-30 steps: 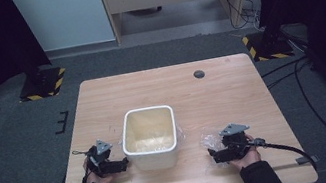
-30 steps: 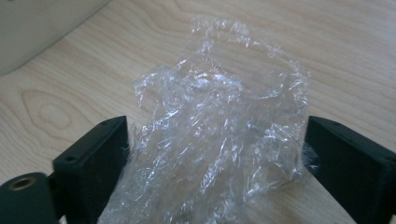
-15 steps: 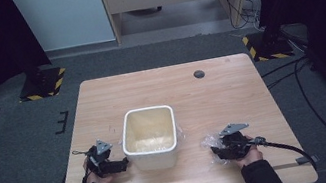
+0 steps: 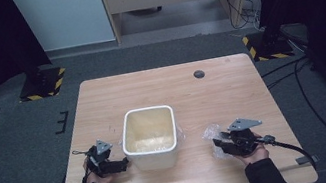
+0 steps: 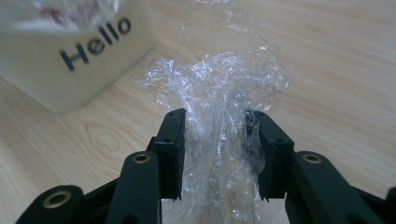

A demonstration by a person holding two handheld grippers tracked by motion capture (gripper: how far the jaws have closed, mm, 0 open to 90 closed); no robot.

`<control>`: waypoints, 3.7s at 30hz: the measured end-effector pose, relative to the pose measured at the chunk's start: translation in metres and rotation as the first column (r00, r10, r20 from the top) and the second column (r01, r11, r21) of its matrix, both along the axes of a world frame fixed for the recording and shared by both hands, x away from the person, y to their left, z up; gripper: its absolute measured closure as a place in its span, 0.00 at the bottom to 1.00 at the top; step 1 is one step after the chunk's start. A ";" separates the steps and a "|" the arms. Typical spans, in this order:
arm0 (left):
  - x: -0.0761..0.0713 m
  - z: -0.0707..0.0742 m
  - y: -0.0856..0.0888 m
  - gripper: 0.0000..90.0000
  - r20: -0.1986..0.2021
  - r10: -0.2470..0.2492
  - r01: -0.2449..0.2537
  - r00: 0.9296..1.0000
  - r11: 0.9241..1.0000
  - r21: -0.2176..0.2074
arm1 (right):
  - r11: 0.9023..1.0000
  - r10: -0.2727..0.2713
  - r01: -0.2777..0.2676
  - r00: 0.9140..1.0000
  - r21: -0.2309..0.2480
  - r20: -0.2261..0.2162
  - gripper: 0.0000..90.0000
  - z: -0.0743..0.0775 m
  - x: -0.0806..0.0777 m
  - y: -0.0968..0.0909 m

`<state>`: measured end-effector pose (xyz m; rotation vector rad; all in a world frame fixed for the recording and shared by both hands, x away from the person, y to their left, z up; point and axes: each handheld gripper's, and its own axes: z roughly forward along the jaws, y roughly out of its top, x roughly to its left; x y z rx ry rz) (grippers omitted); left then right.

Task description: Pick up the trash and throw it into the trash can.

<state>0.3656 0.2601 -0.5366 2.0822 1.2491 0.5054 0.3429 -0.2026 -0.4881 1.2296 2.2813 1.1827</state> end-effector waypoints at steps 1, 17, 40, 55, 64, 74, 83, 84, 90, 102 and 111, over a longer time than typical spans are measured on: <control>0.000 0.000 0.000 0.00 0.000 0.000 0.000 1.000 1.000 0.000 | 1.000 -0.004 0.004 1.000 0.009 0.014 0.67 0.003 0.000 -0.002; 0.000 0.000 0.000 0.00 0.000 -0.002 0.002 1.000 1.000 0.001 | 0.992 -0.031 0.015 0.991 0.126 0.127 0.66 0.042 -0.008 -0.026; 0.000 0.000 0.000 0.00 0.000 -0.002 0.002 1.000 1.000 0.001 | 0.962 0.007 -0.080 0.963 0.263 0.270 0.66 0.091 -0.009 -0.004; 0.000 0.000 0.000 0.00 0.001 0.000 0.000 1.000 1.000 0.001 | 0.941 0.015 -0.130 0.939 0.313 0.343 0.67 0.113 -0.001 0.021; 0.000 0.000 0.000 0.00 0.000 0.000 0.000 1.000 1.000 0.001 | 0.939 0.044 -0.163 0.931 0.303 0.363 0.67 0.122 0.007 0.045; 0.000 0.000 0.000 0.00 0.000 0.000 0.000 1.000 1.000 0.001 | 0.938 0.073 -0.190 0.925 0.289 0.372 0.67 0.124 0.014 0.072; 0.000 0.000 0.000 0.00 0.000 0.000 0.000 1.000 1.000 0.001 | 0.939 0.098 -0.213 0.917 0.269 0.386 0.66 0.125 0.019 0.094; 0.000 0.000 0.000 0.00 0.000 0.000 0.000 1.000 1.000 0.001 | 0.936 0.102 -0.221 0.915 0.274 0.390 0.66 0.125 0.020 0.097; 0.000 0.000 0.000 0.00 0.000 0.000 0.000 1.000 1.000 0.001 | 0.940 0.114 -0.227 0.914 0.256 0.390 0.66 0.125 0.023 0.107; 0.000 0.000 0.000 0.00 0.000 -0.001 0.001 1.000 1.000 0.001 | 0.931 0.105 -0.224 0.920 0.288 0.377 0.67 0.117 0.032 0.119; 0.000 0.000 0.000 0.00 0.000 -0.001 0.001 1.000 1.000 0.001 | 0.929 0.091 -0.215 0.922 0.300 0.377 0.67 0.106 0.038 0.128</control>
